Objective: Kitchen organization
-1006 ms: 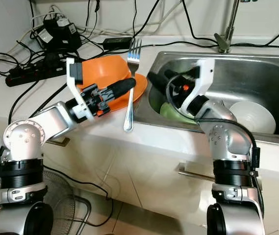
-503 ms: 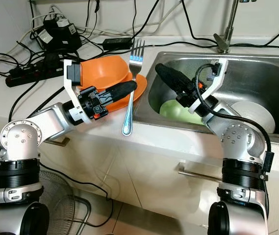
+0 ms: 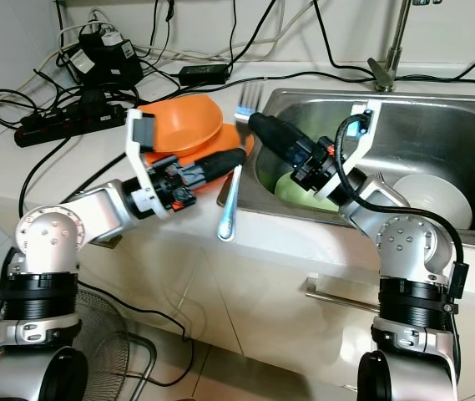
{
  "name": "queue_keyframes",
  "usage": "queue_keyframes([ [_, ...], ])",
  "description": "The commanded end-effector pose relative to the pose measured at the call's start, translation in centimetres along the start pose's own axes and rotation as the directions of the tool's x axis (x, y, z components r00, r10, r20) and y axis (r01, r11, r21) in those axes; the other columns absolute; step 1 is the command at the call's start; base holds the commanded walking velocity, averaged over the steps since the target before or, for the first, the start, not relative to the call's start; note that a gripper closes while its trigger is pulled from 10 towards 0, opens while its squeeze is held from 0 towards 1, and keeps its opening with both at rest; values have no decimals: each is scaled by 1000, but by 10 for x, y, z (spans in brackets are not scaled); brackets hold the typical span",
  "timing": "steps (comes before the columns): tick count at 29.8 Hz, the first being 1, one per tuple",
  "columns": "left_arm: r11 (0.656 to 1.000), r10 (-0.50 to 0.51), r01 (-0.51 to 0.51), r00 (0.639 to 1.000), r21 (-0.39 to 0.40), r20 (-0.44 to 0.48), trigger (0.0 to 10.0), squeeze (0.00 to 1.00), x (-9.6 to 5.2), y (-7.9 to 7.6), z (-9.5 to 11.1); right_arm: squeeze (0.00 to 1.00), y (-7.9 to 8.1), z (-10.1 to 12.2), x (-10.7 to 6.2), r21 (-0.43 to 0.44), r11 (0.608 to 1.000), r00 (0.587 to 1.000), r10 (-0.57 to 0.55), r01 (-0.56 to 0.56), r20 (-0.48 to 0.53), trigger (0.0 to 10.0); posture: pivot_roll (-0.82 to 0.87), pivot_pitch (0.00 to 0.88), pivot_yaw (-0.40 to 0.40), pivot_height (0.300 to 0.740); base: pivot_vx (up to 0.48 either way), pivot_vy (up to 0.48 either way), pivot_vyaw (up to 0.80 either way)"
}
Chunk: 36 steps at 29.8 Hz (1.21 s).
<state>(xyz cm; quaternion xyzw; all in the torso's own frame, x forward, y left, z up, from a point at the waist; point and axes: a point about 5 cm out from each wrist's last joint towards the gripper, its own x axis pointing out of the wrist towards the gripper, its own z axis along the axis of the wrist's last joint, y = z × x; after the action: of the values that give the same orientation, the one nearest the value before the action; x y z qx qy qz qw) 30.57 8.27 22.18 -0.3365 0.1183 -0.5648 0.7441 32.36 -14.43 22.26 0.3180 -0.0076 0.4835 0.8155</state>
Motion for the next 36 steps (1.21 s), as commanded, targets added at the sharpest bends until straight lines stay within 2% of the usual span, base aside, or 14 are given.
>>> queue_keyframes([
  [1,999,-32,32,999,-4,-31,0,0,1,-4,-6,0,3,1,10,-24,1000,1000,18,-19,-10,10000,-93,0,153,740,0,0,0],
  [2,999,-38,37,998,-8,-44,0,0,4,-4,-10,0,3,0,12,-23,999,1000,22,-23,-12,7529,-93,0,152,740,0,0,0],
  [3,999,-41,41,998,-11,-53,0,0,5,-4,-13,0,4,0,13,-21,999,1000,27,-28,-13,3333,-94,0,152,740,0,0,0],
  [4,998,-54,53,997,-14,-62,0,0,8,-6,-15,0,4,0,14,-19,999,999,33,-34,-12,0,-94,0,151,740,0,0,0],
  [12,997,-70,69,995,-15,-67,0,0,9,-8,-15,0,5,2,13,-22,999,999,40,-40,8,0,-95,0,152,740,0,0,0],
  [25,999,-45,45,998,10,-35,0,0,0,-4,-2,0,-1,4,4,-26,1000,1000,-6,7,24,0,-93,0,153,740,0,0,0],
  [36,999,-42,42,998,10,-37,0,0,-1,-3,-2,0,-4,4,3,-33,999,999,-27,28,33,0,-94,0,153,740,0,0,0],
])
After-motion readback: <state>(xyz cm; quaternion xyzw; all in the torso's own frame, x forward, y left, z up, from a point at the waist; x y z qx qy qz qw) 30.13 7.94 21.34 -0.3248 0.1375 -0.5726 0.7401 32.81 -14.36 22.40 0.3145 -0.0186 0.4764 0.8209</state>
